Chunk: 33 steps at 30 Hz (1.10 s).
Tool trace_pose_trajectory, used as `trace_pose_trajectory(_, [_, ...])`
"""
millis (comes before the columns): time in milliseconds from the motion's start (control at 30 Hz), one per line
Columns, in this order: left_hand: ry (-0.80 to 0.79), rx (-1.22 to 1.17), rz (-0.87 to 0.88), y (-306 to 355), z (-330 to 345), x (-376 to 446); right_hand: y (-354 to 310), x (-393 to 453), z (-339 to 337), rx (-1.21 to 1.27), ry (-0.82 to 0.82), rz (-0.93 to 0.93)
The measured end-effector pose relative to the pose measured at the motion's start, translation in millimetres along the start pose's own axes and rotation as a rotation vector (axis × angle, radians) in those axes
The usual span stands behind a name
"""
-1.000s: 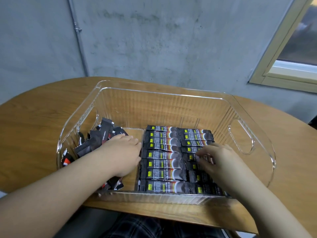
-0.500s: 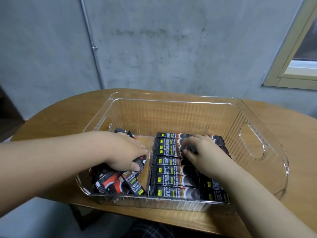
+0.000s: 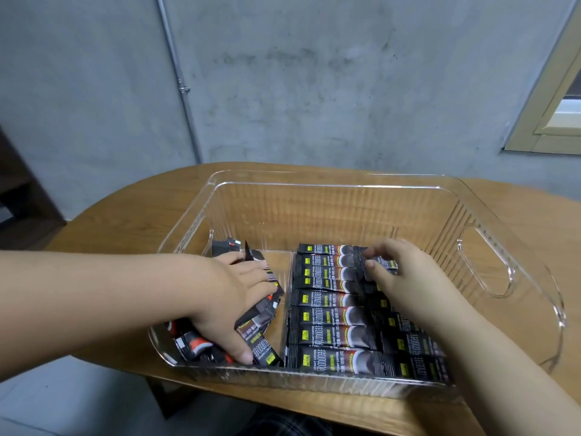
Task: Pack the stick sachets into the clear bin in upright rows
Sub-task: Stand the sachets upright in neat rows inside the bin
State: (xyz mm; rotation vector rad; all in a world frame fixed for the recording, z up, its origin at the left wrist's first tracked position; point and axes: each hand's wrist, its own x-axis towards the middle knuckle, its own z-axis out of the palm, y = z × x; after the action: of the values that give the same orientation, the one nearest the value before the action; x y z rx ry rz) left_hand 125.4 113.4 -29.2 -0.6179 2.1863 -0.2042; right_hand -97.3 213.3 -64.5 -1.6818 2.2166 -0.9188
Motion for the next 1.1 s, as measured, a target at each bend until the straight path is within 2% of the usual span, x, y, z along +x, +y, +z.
trace_pose_trajectory(200, [0.045,0.006,0.012,-2,0,8,0,-1,1,-0.002,-0.011,-0.009])
trace_pose_trajectory(433, [-0.021,0.008,0.0,-15,-16,6,1,-1,1,-0.01,-0.014,-0.008])
trace_pose_trajectory(567, [-0.055,-0.013,0.039,-19,-17,3,-4,-4,3,-0.062,-0.145,-0.137])
trace_pose_trajectory(767, [-0.01,-0.033,0.059,-11,-9,4,-16,-9,10,-0.17,-0.364,-0.308])
trace_pose_trajectory(1100, [-0.005,-0.076,0.028,-10,-17,3,-20,-12,15,-0.269,-0.464,-0.331])
